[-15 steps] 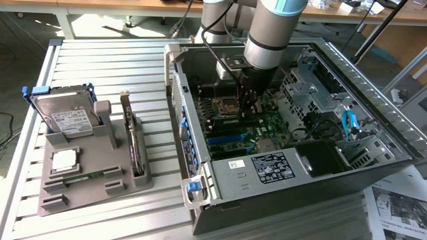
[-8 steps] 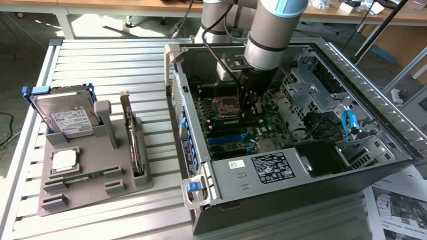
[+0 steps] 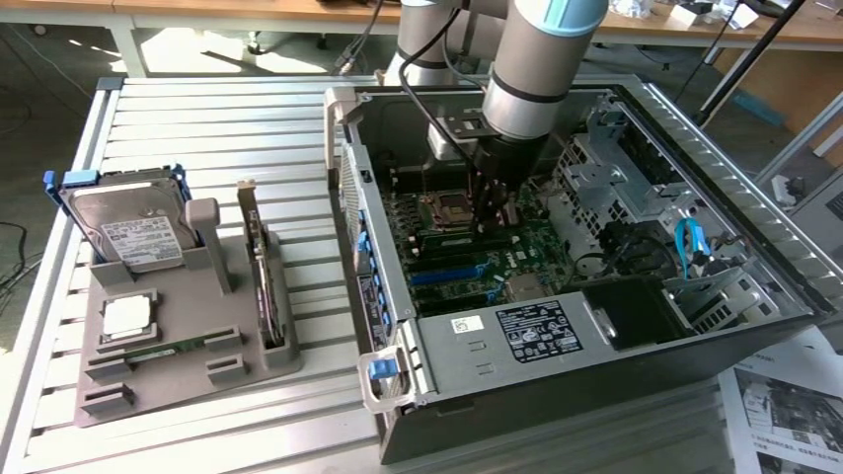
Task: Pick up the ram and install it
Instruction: 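Insert the ram into the slot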
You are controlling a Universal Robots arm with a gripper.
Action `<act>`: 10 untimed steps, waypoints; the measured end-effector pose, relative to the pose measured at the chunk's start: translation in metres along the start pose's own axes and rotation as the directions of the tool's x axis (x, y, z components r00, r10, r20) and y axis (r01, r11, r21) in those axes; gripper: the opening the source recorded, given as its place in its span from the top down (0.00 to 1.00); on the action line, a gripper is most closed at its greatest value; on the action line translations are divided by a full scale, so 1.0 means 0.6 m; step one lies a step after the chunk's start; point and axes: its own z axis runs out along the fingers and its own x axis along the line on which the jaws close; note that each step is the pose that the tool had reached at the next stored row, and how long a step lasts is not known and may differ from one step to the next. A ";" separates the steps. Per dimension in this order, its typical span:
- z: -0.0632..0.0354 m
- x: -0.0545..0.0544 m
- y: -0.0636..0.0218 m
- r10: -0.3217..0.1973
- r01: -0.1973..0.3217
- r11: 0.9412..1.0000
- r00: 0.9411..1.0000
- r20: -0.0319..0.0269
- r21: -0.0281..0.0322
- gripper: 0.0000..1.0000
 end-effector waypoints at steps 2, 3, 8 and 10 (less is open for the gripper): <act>0.001 0.000 0.000 0.001 -0.001 1.000 1.000 0.000 0.000 0.87; 0.001 0.000 0.000 0.002 -0.002 1.000 1.000 0.000 0.000 0.87; 0.002 0.000 0.000 0.002 -0.002 1.000 1.000 0.000 0.000 0.87; 0.002 0.000 -0.001 0.002 -0.002 1.000 1.000 0.000 0.000 0.87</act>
